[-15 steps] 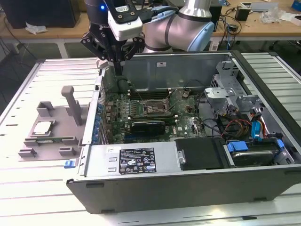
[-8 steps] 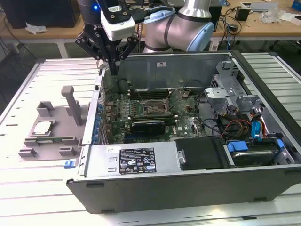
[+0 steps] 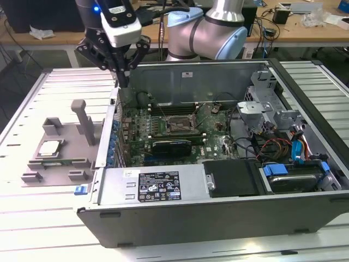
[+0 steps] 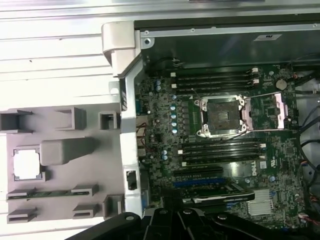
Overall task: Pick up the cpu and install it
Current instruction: 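Reach for the cpu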
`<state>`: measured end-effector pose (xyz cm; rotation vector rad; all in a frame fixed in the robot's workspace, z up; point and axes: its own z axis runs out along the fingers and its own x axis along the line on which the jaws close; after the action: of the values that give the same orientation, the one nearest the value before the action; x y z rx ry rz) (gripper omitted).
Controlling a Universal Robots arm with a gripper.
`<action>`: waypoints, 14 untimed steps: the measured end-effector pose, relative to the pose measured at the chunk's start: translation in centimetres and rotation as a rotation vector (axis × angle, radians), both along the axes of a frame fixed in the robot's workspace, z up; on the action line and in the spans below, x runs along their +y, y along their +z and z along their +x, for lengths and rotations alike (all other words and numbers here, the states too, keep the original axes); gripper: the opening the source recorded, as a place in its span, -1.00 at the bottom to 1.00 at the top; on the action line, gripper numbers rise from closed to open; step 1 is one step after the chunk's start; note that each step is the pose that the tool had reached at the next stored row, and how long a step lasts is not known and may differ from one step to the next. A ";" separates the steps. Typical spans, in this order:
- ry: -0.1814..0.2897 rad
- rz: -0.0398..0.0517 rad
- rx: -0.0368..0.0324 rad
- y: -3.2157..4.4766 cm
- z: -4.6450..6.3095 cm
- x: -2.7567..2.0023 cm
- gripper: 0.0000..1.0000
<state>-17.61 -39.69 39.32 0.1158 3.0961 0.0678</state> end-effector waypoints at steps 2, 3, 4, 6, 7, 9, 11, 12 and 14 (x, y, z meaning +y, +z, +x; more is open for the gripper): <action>0.000 0.0000 -0.0001 -0.03 -0.6 0.02 -0.79; 0.000 0.0001 0.0001 -0.03 -0.6 0.02 -0.79; 0.000 0.0000 0.0003 -0.03 -0.6 0.02 -0.79; -0.001 0.0051 0.0003 -0.03 -1.1 0.04 -0.79; -0.001 0.0055 0.0003 -0.03 -1.4 0.04 -0.79; -0.002 0.0061 0.0003 -0.03 -2.3 0.06 -0.79; -0.003 0.0065 0.0002 -0.03 -3.3 0.07 -0.79; -0.004 0.0065 0.0003 -0.03 -3.8 0.09 -0.79; -0.006 0.0065 0.0003 -0.03 -4.7 0.10 -0.79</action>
<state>-22.31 -39.59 39.30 0.1252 3.0959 0.0777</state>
